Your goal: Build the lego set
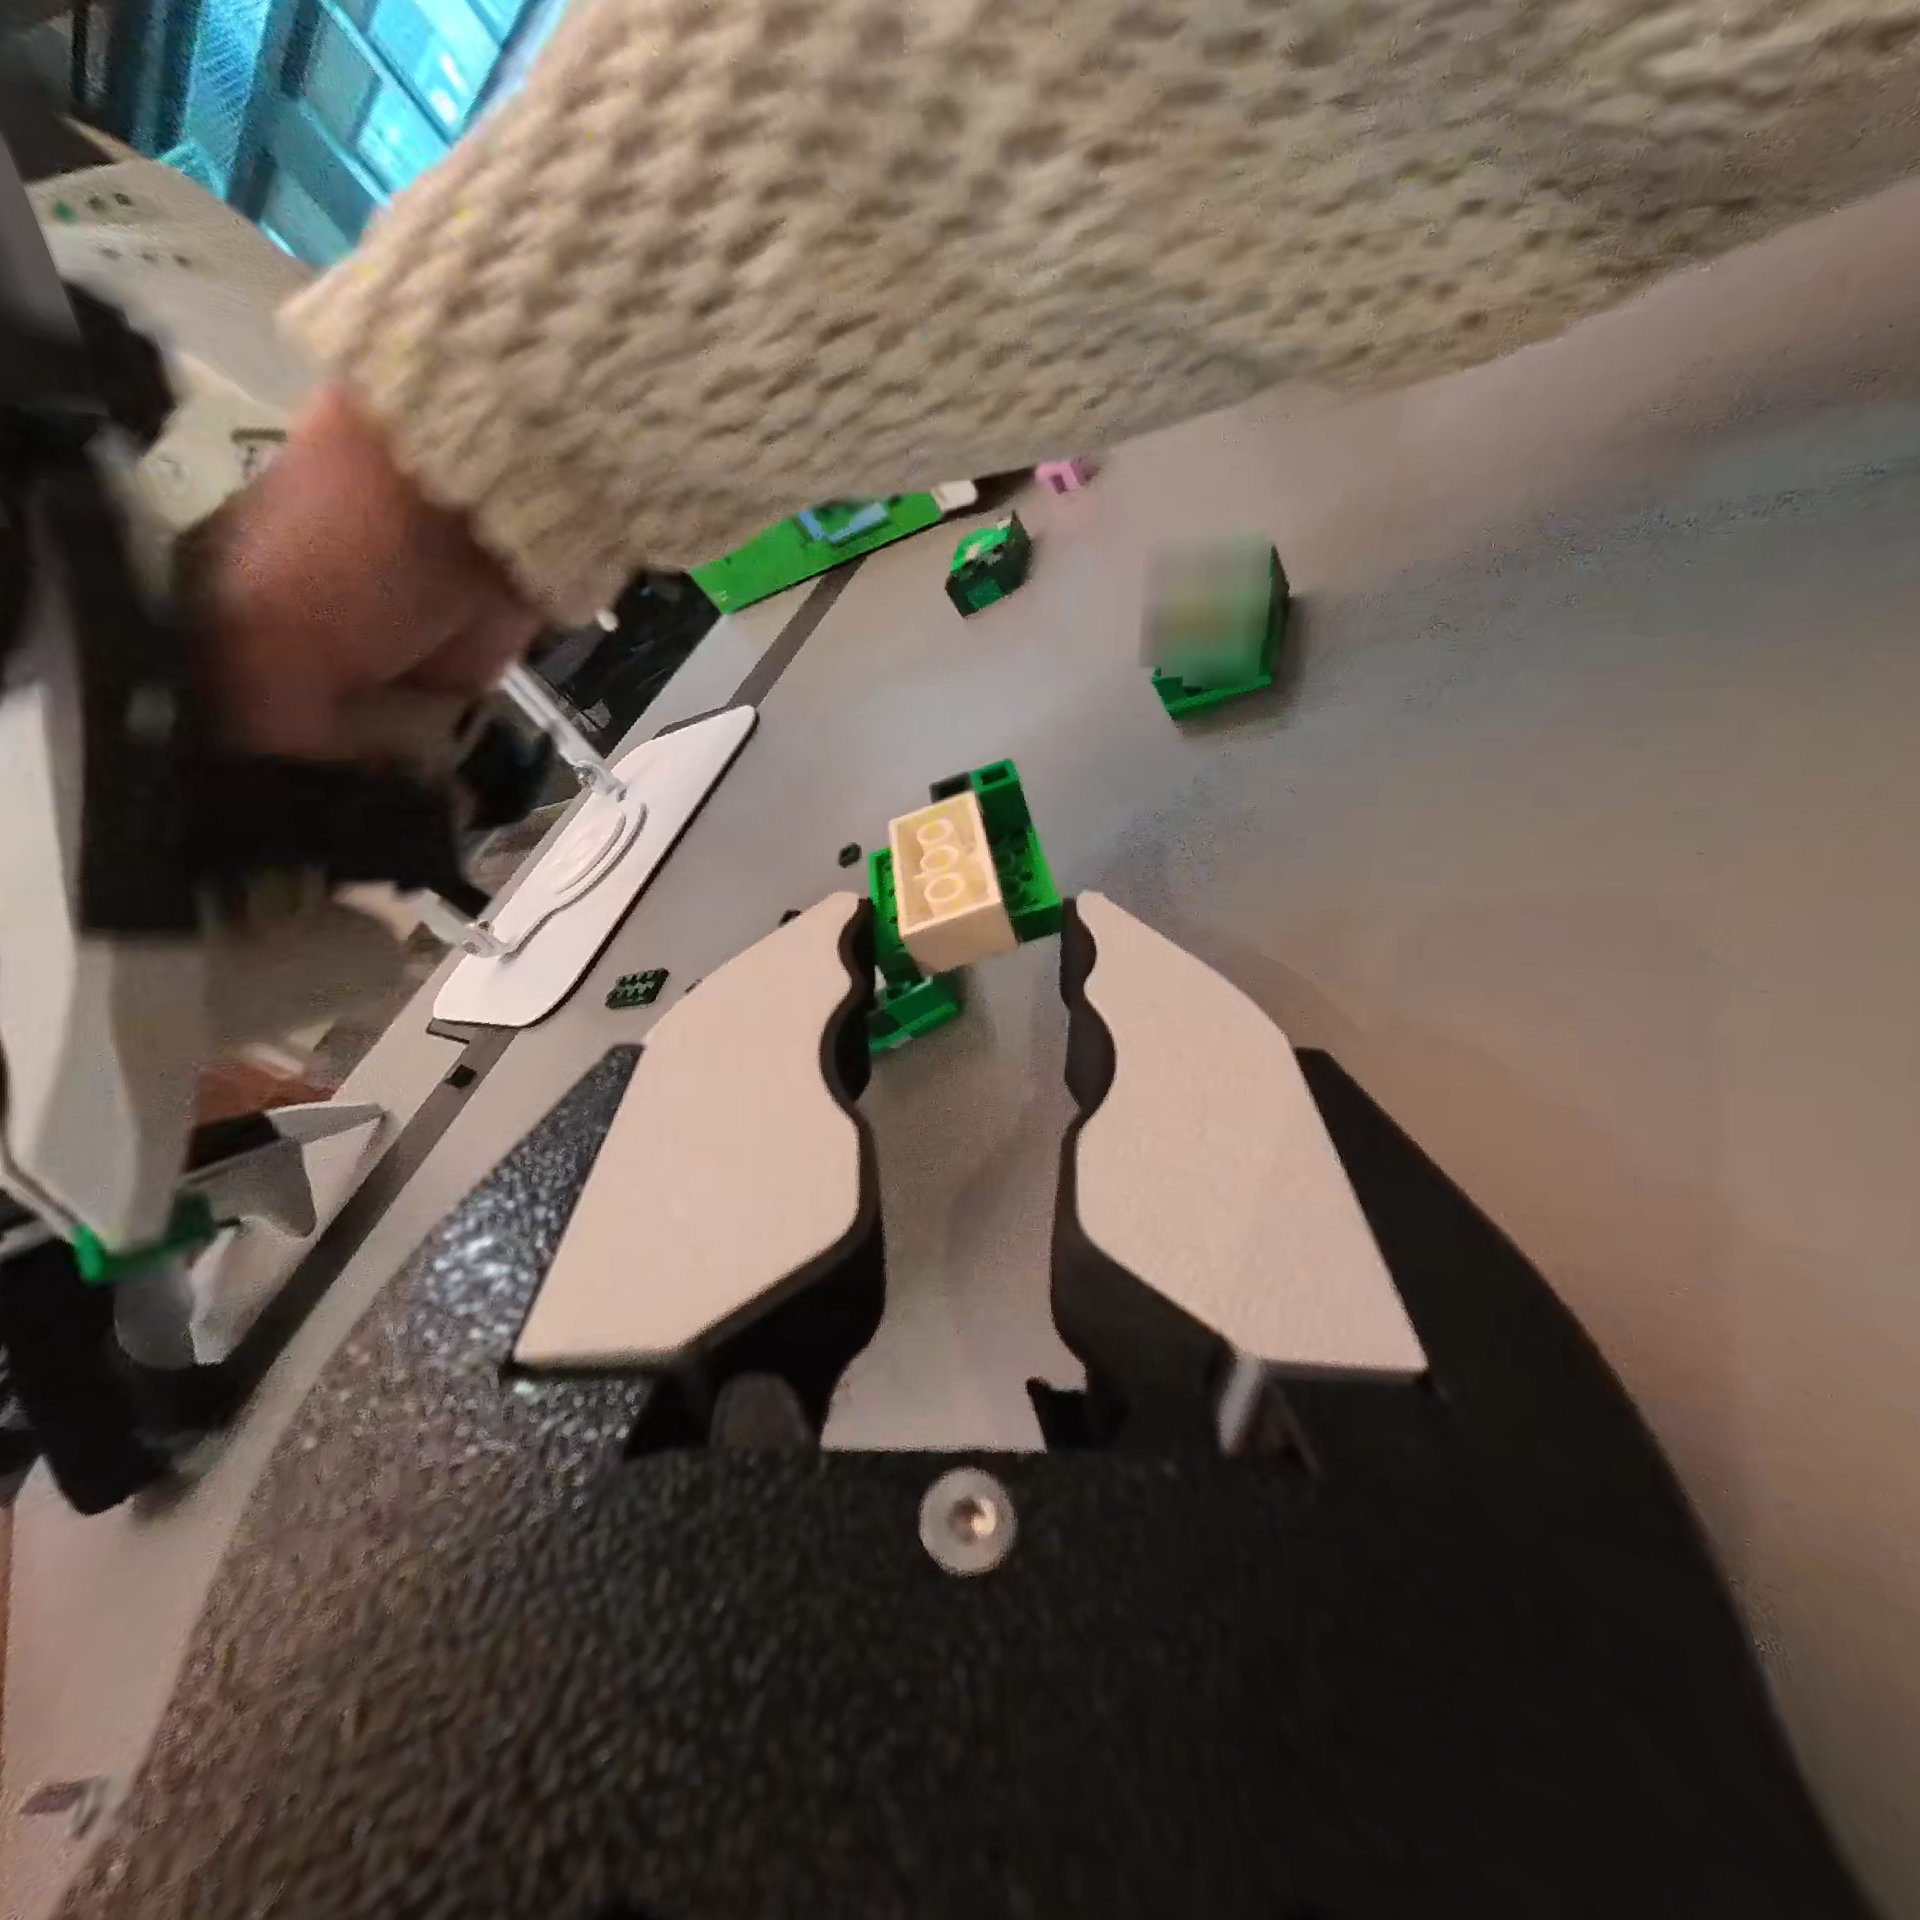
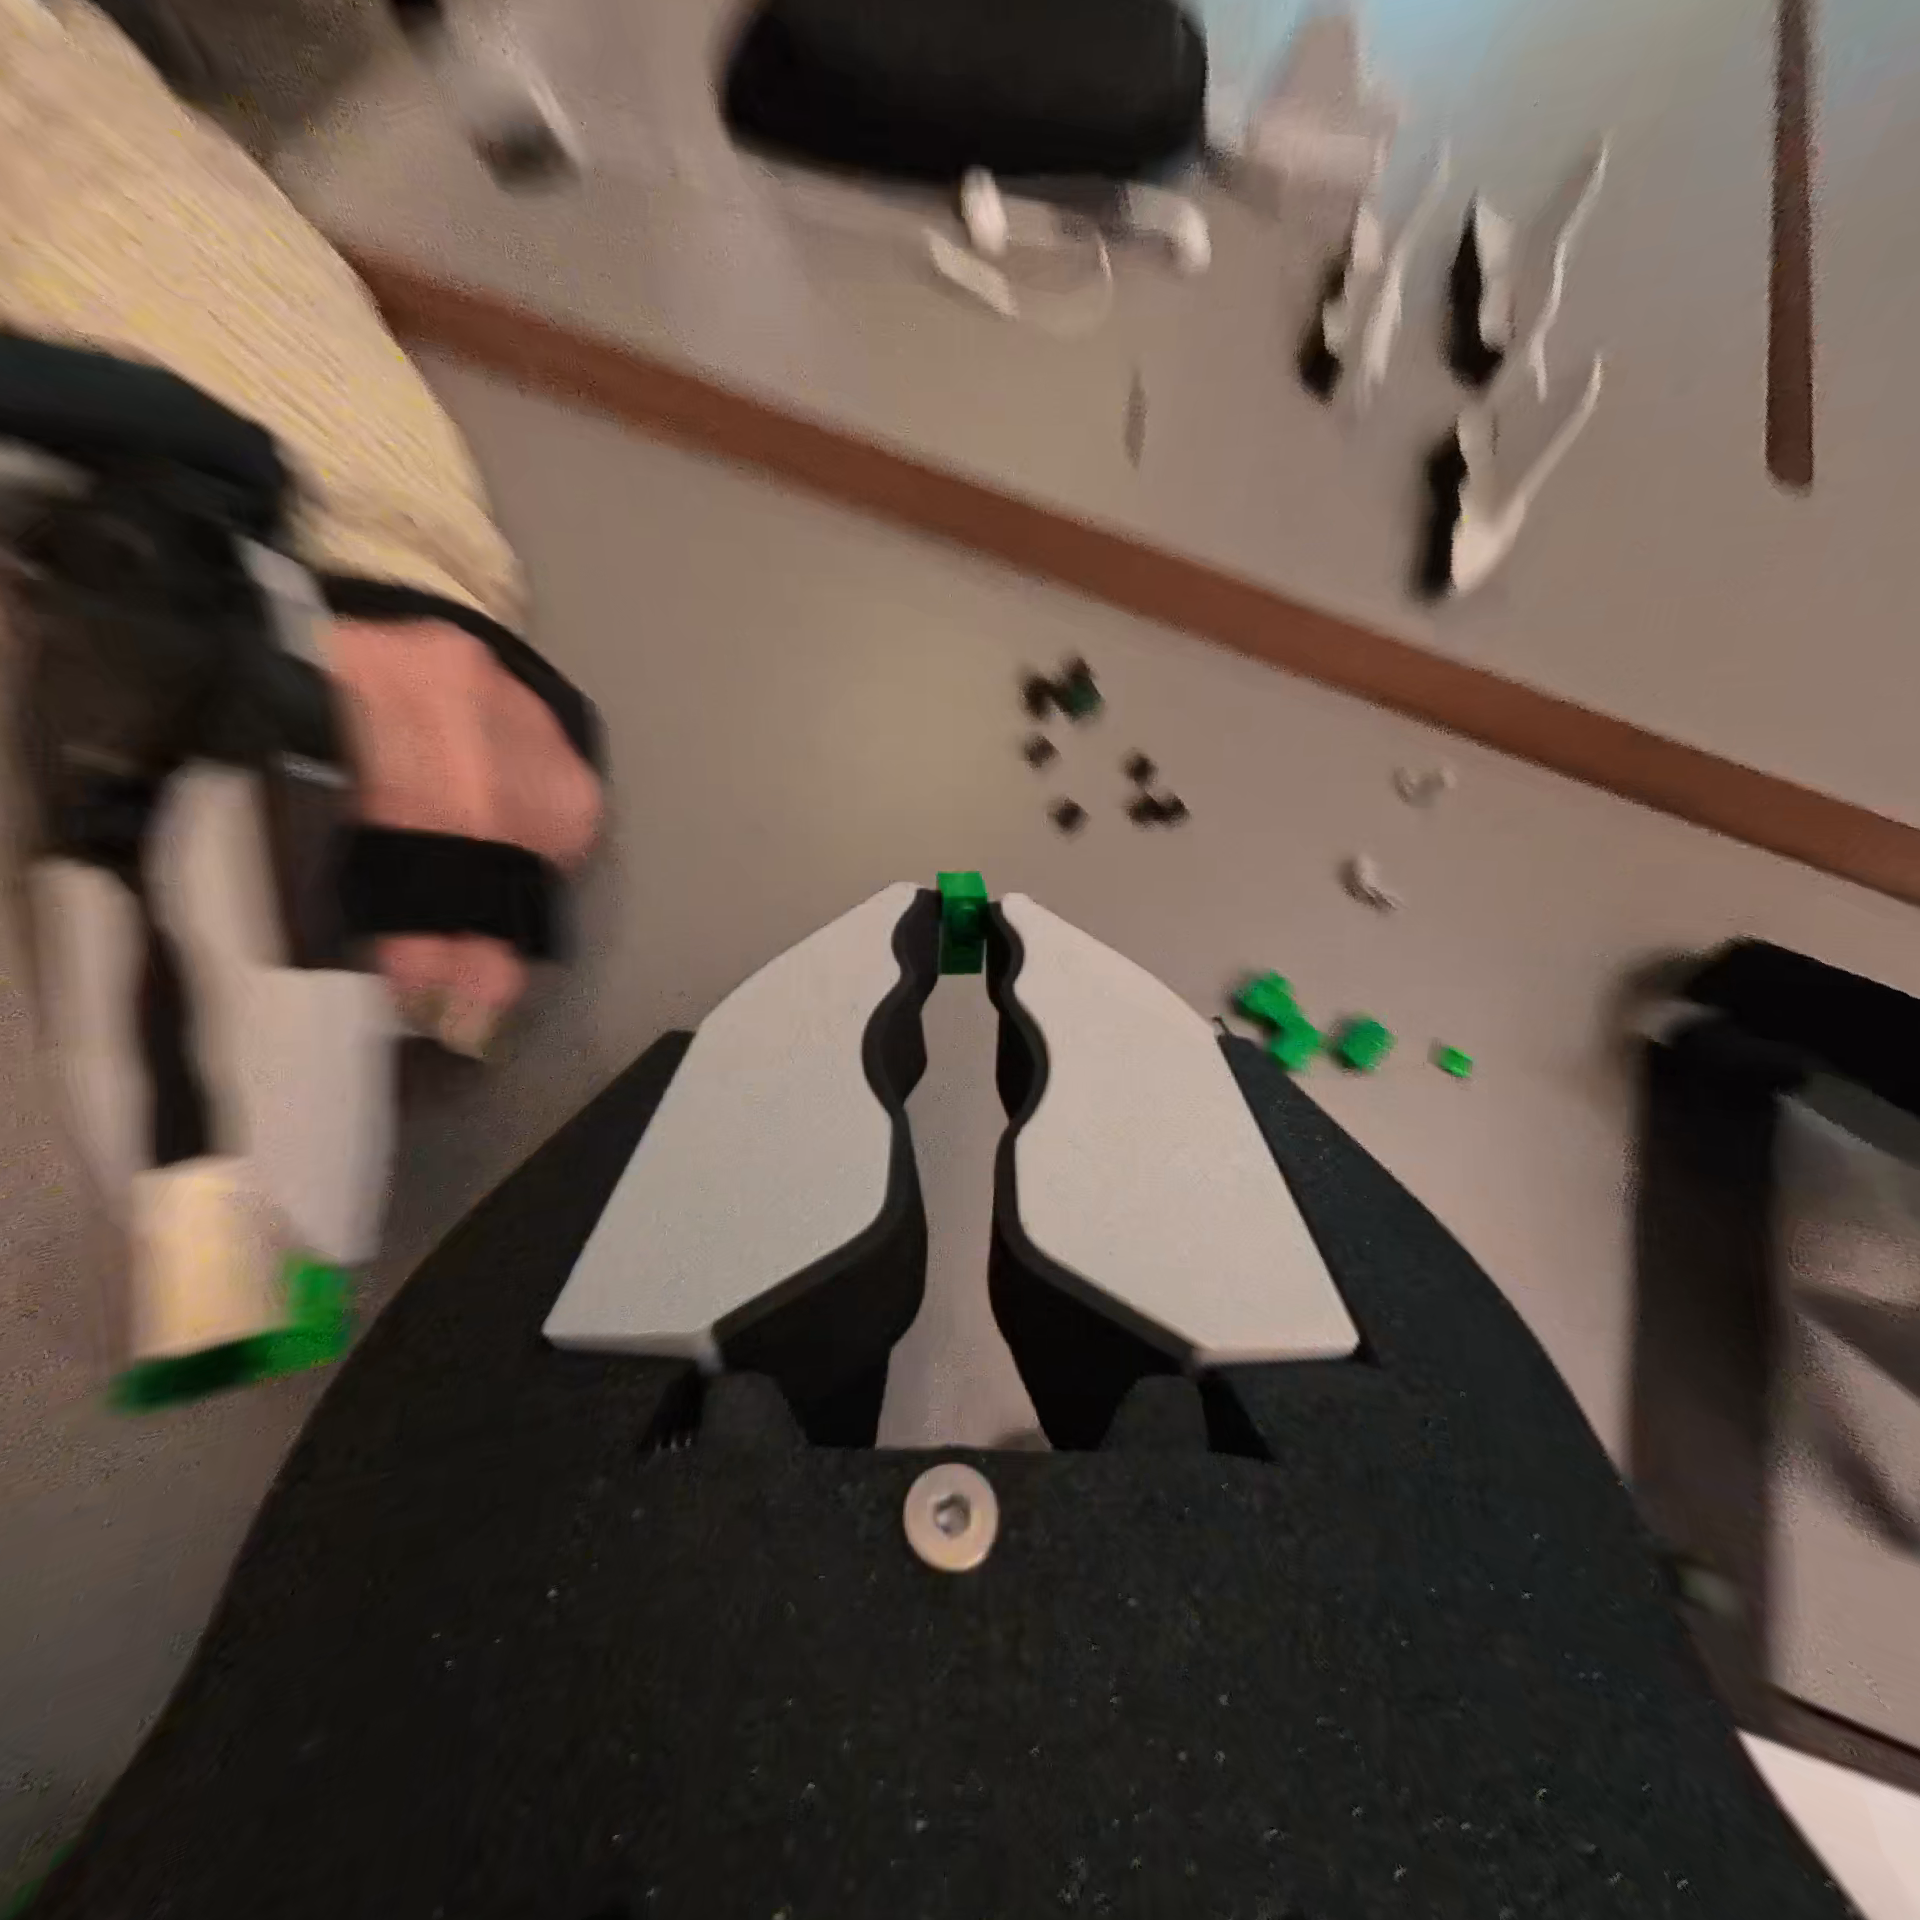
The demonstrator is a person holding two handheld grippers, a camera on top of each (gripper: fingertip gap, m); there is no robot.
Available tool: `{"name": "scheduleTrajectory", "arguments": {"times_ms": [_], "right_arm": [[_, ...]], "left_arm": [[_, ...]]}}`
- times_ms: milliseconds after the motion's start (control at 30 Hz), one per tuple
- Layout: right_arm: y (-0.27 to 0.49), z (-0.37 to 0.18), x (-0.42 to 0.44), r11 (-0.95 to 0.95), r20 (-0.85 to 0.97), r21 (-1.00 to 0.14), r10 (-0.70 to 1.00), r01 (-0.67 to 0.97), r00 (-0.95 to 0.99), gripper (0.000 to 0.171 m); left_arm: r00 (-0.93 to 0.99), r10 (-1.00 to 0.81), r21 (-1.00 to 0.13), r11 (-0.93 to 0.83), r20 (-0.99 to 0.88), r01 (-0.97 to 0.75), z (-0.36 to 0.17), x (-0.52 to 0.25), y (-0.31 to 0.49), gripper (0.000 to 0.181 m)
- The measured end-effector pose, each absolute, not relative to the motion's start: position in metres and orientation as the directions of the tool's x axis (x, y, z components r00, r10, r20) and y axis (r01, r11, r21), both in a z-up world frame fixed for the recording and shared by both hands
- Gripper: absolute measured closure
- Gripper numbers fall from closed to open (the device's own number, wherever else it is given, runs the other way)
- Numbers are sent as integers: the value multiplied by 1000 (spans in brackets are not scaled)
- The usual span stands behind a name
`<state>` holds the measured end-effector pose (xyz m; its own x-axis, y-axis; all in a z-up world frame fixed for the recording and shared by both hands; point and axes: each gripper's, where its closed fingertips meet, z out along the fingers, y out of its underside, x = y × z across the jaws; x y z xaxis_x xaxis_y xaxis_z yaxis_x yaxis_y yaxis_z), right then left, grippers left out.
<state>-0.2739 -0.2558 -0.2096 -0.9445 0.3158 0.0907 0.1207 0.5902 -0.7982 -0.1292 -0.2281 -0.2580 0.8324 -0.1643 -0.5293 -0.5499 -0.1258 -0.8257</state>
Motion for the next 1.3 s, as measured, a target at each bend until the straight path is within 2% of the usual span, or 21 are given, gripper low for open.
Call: {"name": "scheduleTrajectory", "arguments": {"times_ms": [100,333,500,767,900,967,1033,1167,1300], "right_arm": [[-269,-185,-215,373,3,-919,331,128,-944,163],[-265,-186,-130,198,31,-978,451,66,-892,163],[-250,-196,-114,170,40,-984,534,61,-844,163],[-238,-203,-102,184,26,-978,554,92,-832,163],[-235,-206,-100,217,44,-971,566,97,-823,163],[-225,-205,-105,221,75,-972,629,85,-774,163],[-207,-216,-113,231,63,-959,738,164,-672,163],[-198,-270,-95,245,-63,-834,848,495,-526,163],[-204,-303,-71,365,52,-746,866,557,-498,163]], "left_arm": [[858,-140,-854,-109,-494,-510,-252,-130,-228,147],[917,-176,-931,-15,-357,-365,-237,-118,-232,147],[914,-224,-940,49,-339,-336,-229,-107,-236,147],[915,-232,-944,92,-329,-316,-222,-106,-240,148],[915,-223,-942,76,-336,-327,-225,-109,-239,147],[915,-193,-934,41,-356,-355,-229,-115,-237,148],[911,-134,-919,-16,-389,-395,-234,-127,-234,147],[907,-49,-905,-69,-417,-420,-235,-146,-235,147],[915,-53,-913,-71,-400,-403,-236,-148,-234,147]]}}
